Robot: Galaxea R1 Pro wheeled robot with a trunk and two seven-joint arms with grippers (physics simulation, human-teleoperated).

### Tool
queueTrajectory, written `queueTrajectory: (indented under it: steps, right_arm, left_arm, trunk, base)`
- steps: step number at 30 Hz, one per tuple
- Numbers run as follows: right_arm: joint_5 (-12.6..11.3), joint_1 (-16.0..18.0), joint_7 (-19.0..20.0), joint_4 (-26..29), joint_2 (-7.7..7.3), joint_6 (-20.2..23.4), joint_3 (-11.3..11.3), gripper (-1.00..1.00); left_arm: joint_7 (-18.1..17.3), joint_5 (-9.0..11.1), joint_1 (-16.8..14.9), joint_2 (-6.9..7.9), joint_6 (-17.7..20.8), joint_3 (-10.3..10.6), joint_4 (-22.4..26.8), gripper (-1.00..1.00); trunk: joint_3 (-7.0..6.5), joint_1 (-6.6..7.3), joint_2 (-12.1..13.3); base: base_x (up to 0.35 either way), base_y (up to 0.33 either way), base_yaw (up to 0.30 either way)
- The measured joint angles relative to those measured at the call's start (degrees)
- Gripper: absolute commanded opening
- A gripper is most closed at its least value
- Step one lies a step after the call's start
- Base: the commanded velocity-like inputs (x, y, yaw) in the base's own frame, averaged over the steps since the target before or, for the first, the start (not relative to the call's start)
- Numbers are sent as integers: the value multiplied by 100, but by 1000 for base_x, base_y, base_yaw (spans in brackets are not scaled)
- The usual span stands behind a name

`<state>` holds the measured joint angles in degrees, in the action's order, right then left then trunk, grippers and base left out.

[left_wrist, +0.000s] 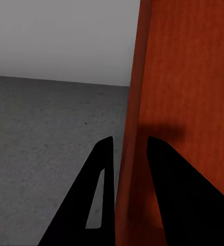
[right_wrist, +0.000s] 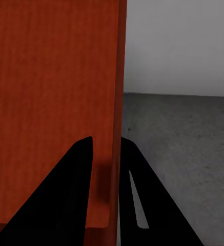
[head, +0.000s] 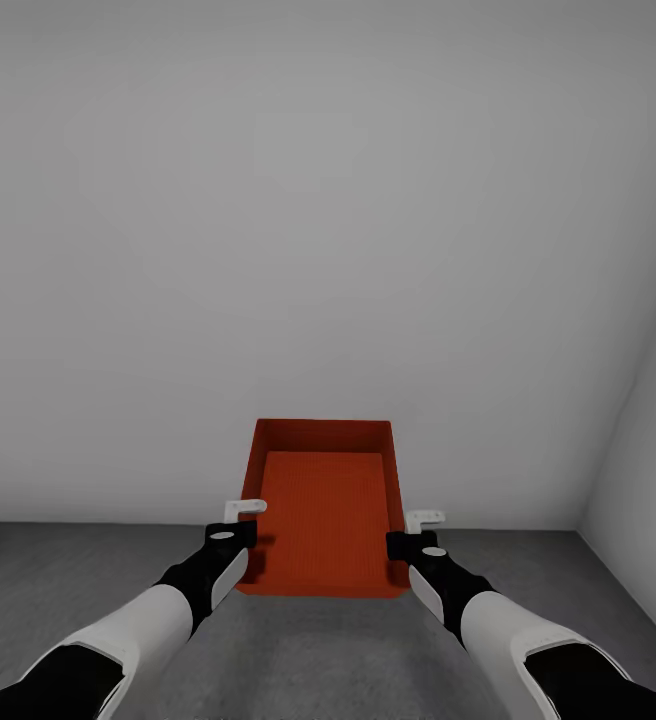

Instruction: Move the two storage containers from the living room to the garage. In the garage, place one container on the floor and stack the other container on top of it (either order is fine).

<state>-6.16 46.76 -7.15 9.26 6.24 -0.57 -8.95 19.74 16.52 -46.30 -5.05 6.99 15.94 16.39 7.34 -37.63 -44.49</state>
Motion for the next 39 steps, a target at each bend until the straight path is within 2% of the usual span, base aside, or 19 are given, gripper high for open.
queueTrajectory:
  steps: [39]
  right_arm:
    - [-8, 0, -8, -7, 0, 1, -15, -100]
  left_arm:
    - [-1, 4, -2, -3, -11, 3, -20, -100]
  trunk:
    - [359, 0, -1]
  base:
    - [0, 0, 0]
